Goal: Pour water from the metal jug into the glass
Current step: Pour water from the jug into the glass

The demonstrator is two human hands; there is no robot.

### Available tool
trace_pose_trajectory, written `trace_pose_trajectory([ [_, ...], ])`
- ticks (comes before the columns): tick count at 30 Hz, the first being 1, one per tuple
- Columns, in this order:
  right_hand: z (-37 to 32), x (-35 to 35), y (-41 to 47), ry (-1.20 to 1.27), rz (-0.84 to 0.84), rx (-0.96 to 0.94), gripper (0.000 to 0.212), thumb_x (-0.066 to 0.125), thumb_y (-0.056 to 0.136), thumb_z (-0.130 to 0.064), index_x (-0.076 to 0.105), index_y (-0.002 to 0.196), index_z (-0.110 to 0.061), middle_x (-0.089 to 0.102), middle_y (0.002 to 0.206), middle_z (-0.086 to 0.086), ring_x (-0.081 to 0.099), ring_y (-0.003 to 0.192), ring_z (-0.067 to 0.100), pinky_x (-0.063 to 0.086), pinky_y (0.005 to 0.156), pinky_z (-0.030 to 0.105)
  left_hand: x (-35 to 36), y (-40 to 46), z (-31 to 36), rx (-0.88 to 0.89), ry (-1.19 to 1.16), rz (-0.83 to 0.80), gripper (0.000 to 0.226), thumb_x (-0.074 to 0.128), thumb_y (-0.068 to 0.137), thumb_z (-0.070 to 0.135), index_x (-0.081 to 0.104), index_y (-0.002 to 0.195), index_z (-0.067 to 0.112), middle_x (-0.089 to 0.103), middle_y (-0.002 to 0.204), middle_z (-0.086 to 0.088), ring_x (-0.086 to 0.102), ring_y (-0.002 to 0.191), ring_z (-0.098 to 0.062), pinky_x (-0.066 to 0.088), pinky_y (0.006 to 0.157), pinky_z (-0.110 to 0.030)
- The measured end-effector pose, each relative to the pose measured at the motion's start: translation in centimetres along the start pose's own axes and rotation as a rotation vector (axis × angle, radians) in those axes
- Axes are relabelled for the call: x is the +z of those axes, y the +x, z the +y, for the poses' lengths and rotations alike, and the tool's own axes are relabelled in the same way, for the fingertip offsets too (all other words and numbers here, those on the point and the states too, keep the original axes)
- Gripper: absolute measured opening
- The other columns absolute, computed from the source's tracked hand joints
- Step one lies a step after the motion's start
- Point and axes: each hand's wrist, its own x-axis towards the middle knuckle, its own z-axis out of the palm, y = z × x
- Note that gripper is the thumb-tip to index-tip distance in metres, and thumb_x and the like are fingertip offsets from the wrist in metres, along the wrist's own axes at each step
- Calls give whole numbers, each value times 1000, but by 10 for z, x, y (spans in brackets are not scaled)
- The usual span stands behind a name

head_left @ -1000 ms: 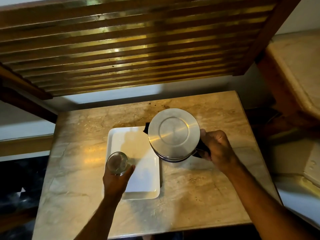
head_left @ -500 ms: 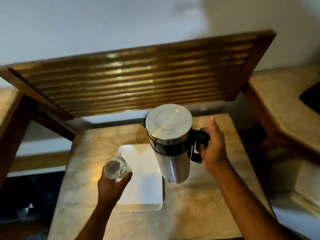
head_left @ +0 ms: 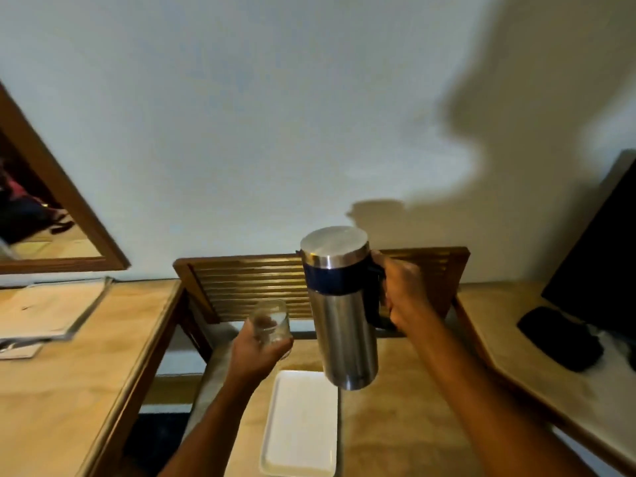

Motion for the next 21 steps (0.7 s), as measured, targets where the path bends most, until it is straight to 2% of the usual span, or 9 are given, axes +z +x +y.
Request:
trace_pose_trajectory([
  [4,-68,15,2,-66,-119,-36,33,69,85,-36,62,59,-16,44,34,-5,34,27,12,25,31,16,-21,14,51,72,1,19,43,86,70,25,56,97,39,68,94,9,69,85,-8,51,63,-16],
  [8,-124,31,3,-35,-224,-37,44,67,88,-31,61,46,-18,41,36,-5,30,28,12,23,31,14,-46,31,88,160,-4,32,40,85,69,24,58,96,34,70,90,6,68,82,3,51,57,-9],
  [13,-155,41,0,-25,-378,-67,45,64,92,-33,56,50,-19,42,37,-3,32,28,12,26,31,15,-65,47,121,230,5,30,46,82,69,32,58,107,23,69,98,2,69,90,-16,58,71,-26],
  [18,-171,50,-5,-85,-400,-116,42,65,92,-32,53,54,-16,41,37,-4,31,29,11,25,32,15,-75,51,142,254,-5,63,48,83,73,34,55,111,22,67,101,3,68,87,-14,52,61,-15],
  [21,-178,58,-3,-147,-414,-164,47,67,90,-31,53,47,-20,38,37,-4,28,29,10,22,32,15,-82,52,146,257,1,70,49,83,73,37,55,111,22,66,101,4,68,87,-13,52,57,-13],
])
